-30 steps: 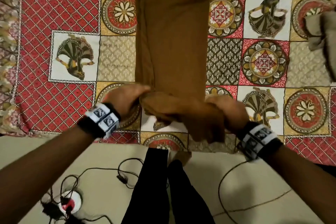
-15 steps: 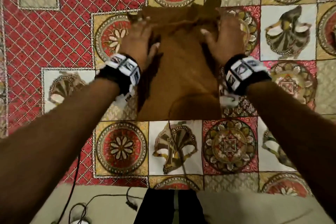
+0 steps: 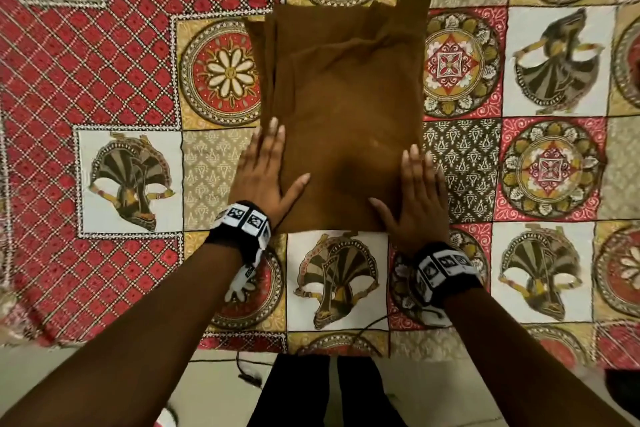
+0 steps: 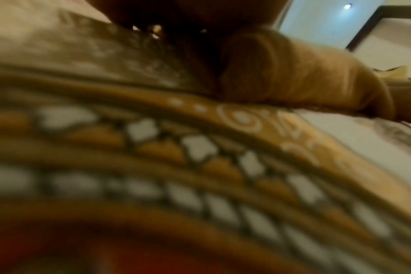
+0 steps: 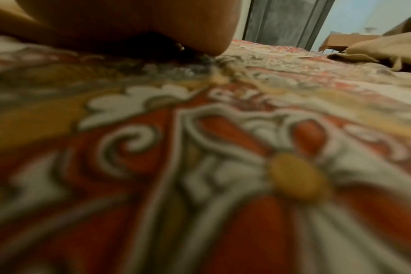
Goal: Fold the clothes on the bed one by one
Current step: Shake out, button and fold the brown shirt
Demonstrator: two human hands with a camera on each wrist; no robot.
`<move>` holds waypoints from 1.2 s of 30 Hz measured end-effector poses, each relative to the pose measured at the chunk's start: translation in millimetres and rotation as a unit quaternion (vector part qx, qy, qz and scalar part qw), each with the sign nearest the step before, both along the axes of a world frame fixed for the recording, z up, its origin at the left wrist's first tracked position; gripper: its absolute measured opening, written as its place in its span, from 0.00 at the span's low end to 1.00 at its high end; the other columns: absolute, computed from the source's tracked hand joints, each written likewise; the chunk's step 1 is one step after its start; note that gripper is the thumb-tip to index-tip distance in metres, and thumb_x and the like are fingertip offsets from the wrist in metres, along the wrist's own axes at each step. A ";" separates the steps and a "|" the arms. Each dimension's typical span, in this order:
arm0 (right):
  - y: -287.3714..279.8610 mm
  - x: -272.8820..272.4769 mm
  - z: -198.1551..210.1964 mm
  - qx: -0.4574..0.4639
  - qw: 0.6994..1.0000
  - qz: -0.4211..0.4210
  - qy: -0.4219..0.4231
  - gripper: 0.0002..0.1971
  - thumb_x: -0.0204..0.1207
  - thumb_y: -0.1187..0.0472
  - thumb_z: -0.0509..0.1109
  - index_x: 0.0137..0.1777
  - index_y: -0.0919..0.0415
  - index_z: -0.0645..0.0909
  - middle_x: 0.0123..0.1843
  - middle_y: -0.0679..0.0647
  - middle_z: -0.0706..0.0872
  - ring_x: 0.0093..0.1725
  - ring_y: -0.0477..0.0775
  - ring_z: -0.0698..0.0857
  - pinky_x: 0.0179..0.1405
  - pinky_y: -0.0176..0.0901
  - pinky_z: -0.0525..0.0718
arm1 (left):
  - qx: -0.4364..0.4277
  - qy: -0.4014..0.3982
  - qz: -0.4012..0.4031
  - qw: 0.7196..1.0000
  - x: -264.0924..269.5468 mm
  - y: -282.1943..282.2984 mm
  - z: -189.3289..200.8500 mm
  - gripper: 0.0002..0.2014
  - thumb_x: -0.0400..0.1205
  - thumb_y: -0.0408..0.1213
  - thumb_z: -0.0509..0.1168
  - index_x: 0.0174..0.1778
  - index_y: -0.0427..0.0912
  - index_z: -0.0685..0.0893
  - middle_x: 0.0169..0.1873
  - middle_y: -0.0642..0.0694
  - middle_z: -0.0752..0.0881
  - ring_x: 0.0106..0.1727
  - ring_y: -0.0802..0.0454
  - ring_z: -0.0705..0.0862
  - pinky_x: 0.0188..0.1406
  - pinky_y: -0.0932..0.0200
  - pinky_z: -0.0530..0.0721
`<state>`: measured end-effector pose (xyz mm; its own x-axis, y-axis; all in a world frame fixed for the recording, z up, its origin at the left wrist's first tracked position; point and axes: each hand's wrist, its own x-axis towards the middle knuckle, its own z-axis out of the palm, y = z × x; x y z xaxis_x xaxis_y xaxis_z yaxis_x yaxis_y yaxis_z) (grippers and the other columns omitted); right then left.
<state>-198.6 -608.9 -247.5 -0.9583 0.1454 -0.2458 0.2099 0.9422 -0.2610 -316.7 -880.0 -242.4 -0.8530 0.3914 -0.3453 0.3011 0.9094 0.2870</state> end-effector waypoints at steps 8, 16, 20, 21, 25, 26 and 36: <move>23.6 27.1 22.1 -0.229 0.926 -0.298 0.035 0.32 0.76 0.29 0.67 0.66 0.56 0.82 0.58 0.54 0.87 0.59 0.57 0.85 0.61 0.60 0.84 | 0.176 -0.103 0.317 0.926 36.1 -29.5 18.4 0.41 0.67 0.62 0.79 0.70 0.44 0.75 0.57 0.42 0.84 0.58 0.43 0.84 0.66 0.43 0.83; 24.2 8.3 17.4 -0.321 0.895 -0.276 -0.140 0.32 0.69 0.29 0.75 0.50 0.61 0.91 0.46 0.55 0.93 0.47 0.54 0.91 0.52 0.54 0.89 | 0.237 -0.296 0.453 0.807 36.2 -7.1 29.8 0.26 0.72 0.46 0.82 0.52 0.25 0.86 0.43 0.37 0.91 0.34 0.54 0.89 0.32 0.67 0.86; 29.2 39.6 44.9 -0.385 0.861 -0.281 -0.180 0.23 0.79 0.40 0.74 0.52 0.62 0.92 0.44 0.52 0.93 0.41 0.40 0.90 0.47 0.31 0.85 | 0.262 -0.302 0.463 0.791 66.0 -16.5 51.4 0.17 0.76 0.42 0.79 0.48 0.31 0.87 0.42 0.43 0.92 0.35 0.55 0.90 0.38 0.60 0.89; 27.0 55.4 51.0 -0.382 0.863 -0.266 -0.197 0.22 0.79 0.39 0.73 0.50 0.60 0.92 0.44 0.51 0.93 0.41 0.39 0.90 0.44 0.29 0.82 | 0.258 -0.300 0.468 0.790 81.7 -22.1 53.5 0.17 0.75 0.41 0.79 0.48 0.30 0.86 0.40 0.44 0.92 0.36 0.53 0.89 0.39 0.58 0.88; 14.8 136.6 53.1 -0.356 0.854 -0.271 -0.267 0.39 0.61 0.16 0.66 0.45 0.53 0.90 0.43 0.51 0.92 0.42 0.48 0.89 0.47 0.43 0.80 | 0.215 -0.288 0.496 0.791 167.8 -33.0 57.8 0.14 0.75 0.28 0.78 0.32 0.36 0.77 0.23 0.56 0.86 0.26 0.63 0.83 0.33 0.67 0.84; 11.9 153.2 51.7 -0.329 0.868 -0.268 -0.259 0.44 0.61 0.13 0.61 0.51 0.53 0.90 0.46 0.51 0.93 0.46 0.51 0.89 0.47 0.45 0.81 | 0.207 -0.283 0.516 0.782 186.1 -37.0 53.8 0.14 0.74 0.28 0.79 0.34 0.36 0.77 0.23 0.52 0.85 0.26 0.59 0.82 0.36 0.60 0.87; -28.8 81.5 64.3 -0.120 0.985 0.039 0.120 0.17 0.83 0.54 0.71 0.67 0.63 0.83 0.64 0.60 0.87 0.65 0.61 0.82 0.64 0.53 0.76 | 0.113 0.098 0.040 0.988 127.1 25.7 79.9 0.22 0.87 0.40 0.61 0.78 0.39 0.75 0.80 0.41 0.72 0.81 0.41 0.68 0.79 0.45 0.68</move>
<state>-117.1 -637.7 -183.2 -0.9990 0.0339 -0.0298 0.0444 0.8582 -0.5113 -189.6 -854.3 -162.5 -0.9257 0.3691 -0.0828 0.3013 0.8518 0.4286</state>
